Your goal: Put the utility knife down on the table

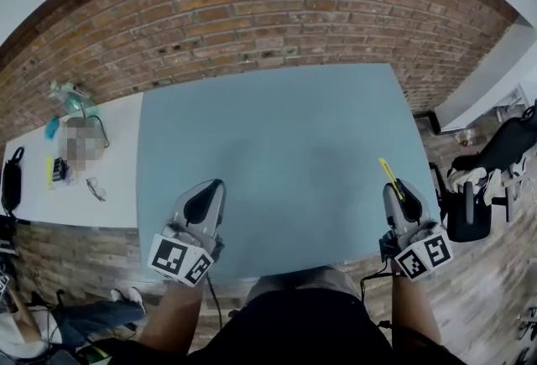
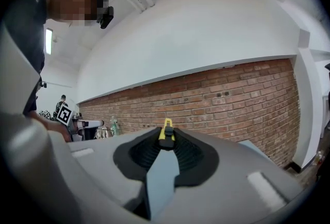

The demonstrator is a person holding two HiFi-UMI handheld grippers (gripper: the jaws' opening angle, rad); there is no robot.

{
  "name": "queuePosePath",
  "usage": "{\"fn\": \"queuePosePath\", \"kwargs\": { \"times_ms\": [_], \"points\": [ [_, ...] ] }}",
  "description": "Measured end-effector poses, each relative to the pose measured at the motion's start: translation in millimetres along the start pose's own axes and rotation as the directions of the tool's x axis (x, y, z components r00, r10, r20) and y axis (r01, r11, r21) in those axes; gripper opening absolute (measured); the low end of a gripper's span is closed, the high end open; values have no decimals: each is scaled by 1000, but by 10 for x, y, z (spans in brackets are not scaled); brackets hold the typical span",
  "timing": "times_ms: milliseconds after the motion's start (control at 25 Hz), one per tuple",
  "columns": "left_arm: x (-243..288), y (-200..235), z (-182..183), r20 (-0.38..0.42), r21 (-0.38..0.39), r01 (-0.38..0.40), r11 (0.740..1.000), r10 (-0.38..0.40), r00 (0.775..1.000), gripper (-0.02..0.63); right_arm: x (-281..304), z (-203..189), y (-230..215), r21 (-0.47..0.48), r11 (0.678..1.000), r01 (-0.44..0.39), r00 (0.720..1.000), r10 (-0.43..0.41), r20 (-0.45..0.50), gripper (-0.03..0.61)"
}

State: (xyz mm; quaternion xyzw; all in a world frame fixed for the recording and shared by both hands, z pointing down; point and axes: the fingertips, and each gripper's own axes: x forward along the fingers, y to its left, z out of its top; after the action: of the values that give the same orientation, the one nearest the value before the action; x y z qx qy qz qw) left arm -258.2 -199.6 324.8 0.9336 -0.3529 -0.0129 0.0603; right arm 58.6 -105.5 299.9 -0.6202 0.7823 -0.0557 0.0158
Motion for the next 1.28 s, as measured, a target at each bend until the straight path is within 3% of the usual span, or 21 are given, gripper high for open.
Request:
{"fn": "queuePosePath", "kwargs": {
  "times_ms": [200,560,760,1280],
  "points": [
    [-191,134,91,26,-3,-79,997,79,997,5,212,97,118,-10,998,-63,998,63,8,75],
    [-181,-85,209,40,19,-115,993,114,993,5,415,190,175,-43,982,-184,983,185,11,75],
    [-55,-187,283,56,27,-121,992,119,991,5,488,168,31,23,978,-207,978,206,32,75],
    [260,-266,174,28,36,-158,987,157,987,5,627,10,-231,8,973,-232,972,232,39,75]
  ]
}}
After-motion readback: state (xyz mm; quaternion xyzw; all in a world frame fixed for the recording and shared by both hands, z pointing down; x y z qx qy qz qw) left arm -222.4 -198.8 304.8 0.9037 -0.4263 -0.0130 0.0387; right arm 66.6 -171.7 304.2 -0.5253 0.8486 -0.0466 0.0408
